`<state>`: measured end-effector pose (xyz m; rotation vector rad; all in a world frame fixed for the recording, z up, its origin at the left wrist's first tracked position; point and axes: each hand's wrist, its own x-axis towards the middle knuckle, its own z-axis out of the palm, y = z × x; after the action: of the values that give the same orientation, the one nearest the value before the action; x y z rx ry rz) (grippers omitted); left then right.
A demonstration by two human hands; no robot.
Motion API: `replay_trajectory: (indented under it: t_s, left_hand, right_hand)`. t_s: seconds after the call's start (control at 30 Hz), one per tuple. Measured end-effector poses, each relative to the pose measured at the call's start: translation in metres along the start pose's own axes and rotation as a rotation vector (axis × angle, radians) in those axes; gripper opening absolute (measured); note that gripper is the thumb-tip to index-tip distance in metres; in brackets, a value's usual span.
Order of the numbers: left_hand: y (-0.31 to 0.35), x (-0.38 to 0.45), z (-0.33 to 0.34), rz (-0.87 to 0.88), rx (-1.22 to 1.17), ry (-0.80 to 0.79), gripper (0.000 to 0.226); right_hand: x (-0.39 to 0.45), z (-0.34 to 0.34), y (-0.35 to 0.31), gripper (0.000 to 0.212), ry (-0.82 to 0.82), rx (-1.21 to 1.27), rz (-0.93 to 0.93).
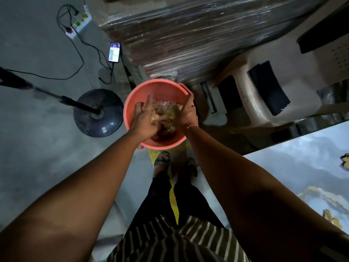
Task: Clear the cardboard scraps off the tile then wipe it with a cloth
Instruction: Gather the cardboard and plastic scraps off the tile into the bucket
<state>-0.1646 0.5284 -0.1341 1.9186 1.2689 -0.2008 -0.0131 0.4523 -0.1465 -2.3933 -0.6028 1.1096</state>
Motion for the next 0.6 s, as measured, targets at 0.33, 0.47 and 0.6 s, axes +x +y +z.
replay_trajectory:
  t_s: [0.33, 0.47, 0.6]
  left_hand:
    - [-0.004, -0.022, 0.002, 0.143, 0.451, 0.029, 0.114]
    - [-0.005, -0.030, 0.000, 0.258, 0.633, 0.107, 0.105]
    - [0.017, -0.036, -0.003, 0.328, 0.719, 0.148, 0.095]
  right_hand:
    - [-0.026, 0.005, 0.007, 0.117, -0.079, -0.268, -0.286]
    - [-0.051, 0.004, 0.013, 0.099, -0.046, -0.526, -0.413]
    - [-0.073, -0.004, 0.020, 0.090, 0.082, -0.587, -0.468]
